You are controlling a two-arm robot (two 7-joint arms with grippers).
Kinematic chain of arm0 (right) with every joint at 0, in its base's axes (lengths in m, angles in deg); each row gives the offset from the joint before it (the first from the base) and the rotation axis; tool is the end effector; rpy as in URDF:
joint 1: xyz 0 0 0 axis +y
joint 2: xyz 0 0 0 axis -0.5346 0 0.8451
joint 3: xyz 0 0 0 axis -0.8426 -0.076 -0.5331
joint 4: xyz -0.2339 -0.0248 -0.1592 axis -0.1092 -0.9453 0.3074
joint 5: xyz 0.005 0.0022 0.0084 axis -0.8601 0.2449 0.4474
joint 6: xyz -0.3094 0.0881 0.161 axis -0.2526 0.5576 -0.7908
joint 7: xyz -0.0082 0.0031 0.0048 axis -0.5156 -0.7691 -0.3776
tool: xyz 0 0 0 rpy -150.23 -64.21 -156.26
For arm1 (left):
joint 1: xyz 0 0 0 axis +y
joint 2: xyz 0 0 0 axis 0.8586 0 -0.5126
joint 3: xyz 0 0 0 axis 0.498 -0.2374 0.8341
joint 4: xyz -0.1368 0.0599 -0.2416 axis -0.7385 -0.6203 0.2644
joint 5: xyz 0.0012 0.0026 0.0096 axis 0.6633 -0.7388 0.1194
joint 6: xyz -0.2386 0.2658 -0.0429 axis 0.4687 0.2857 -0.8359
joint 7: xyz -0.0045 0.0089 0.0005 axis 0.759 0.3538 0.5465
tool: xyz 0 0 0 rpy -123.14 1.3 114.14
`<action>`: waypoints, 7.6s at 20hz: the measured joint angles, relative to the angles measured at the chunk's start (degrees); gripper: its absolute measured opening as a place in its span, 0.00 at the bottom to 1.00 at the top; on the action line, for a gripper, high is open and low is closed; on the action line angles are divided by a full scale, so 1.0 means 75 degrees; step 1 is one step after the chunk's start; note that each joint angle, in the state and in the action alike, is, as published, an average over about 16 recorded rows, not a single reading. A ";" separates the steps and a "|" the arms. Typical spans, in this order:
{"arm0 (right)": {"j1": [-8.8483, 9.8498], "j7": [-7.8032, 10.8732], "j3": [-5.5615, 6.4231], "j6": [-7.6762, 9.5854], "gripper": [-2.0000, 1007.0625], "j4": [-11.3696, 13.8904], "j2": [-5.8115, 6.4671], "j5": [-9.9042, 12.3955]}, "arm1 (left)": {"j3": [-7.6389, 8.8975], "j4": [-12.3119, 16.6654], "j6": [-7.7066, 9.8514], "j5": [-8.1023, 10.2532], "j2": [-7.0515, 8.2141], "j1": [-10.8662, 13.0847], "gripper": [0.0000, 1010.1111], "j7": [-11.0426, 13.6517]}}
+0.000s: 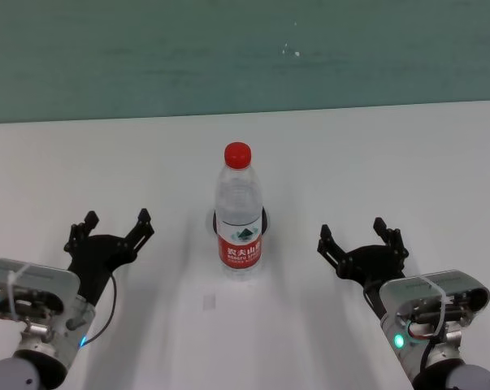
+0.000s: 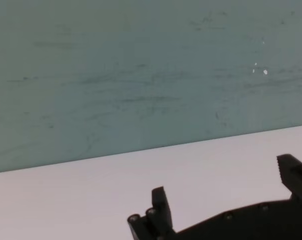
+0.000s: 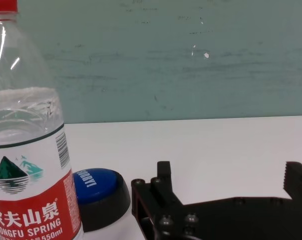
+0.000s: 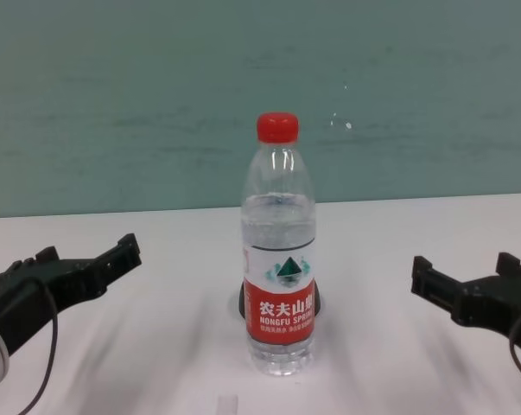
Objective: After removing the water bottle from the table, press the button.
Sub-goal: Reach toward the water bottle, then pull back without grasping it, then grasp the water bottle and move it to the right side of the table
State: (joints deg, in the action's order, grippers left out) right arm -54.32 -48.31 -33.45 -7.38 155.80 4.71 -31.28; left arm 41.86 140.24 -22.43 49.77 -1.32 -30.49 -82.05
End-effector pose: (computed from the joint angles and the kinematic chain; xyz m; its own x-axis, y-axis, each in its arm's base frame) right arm 0.3497 0.0538 -0.3027 0.2028 -0.9779 -0.0508 0.9792 0.2028 0.0059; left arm 0.3729 0.0121 -0.3164 0.1902 0.9788 0.0761 -0.9817 0.1903 0.0055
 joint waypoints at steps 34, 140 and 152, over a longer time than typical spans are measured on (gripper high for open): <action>0.0000 0.0000 0.0000 0.0000 0.99 0.0000 0.0000 0.0000 | 0.0042 0.0002 -0.0029 -0.0012 -0.0023 0.0012 0.99 0.0063; 0.0000 0.0000 0.0000 0.0000 0.99 0.0000 0.0000 0.0000 | -0.0062 0.0676 -0.0625 -0.0395 0.0492 0.0381 0.99 0.1417; 0.0000 -0.0001 0.0000 0.0000 0.99 0.0000 0.0000 0.0000 | 0.0283 0.0097 -0.0790 -0.0342 0.0765 0.0015 0.99 0.1665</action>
State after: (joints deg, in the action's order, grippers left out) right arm -54.32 -48.31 -33.45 -7.38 155.80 4.71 -31.28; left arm 43.98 140.96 -28.36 47.21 4.41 -30.37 -69.56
